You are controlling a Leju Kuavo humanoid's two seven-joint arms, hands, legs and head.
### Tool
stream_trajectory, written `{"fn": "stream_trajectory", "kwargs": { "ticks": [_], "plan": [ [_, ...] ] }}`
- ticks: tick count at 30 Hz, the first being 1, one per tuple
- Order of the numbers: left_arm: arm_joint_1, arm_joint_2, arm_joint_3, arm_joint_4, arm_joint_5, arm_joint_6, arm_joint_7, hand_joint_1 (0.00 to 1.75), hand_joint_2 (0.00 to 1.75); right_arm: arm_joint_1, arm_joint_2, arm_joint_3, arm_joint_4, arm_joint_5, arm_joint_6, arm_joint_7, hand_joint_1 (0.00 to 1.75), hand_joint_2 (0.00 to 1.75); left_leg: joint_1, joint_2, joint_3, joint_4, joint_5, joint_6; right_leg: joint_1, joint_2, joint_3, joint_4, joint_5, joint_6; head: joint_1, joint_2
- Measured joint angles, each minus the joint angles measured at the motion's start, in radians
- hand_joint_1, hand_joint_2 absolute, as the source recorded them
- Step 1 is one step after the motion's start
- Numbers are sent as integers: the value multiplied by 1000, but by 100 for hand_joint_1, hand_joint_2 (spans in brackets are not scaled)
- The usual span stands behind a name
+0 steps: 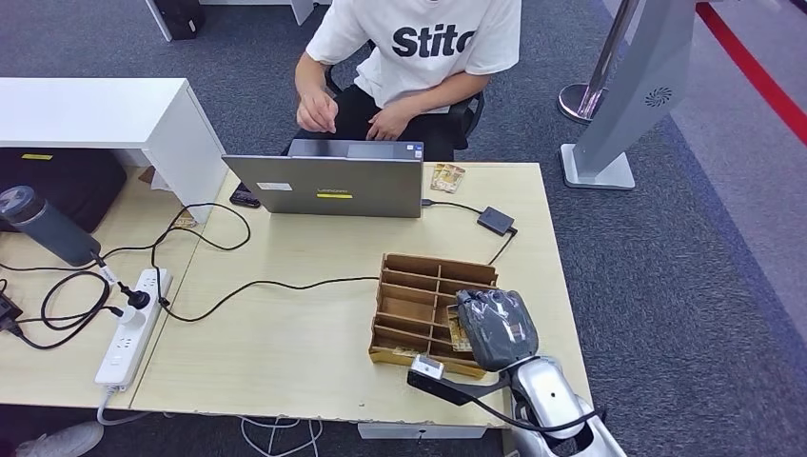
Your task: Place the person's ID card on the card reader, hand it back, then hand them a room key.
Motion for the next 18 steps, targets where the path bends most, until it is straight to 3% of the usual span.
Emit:
{"fn": "stream_trajectory", "kwargs": {
  "ticks": [18],
  "plan": [
    [-1,0,0,0,-27,-13,0,0,175,-92,77,0,-91,-77,-11,-40,168,175,0,0,0,0,0,0,0,0,0,0,0,0,0,0]
  ]
}}
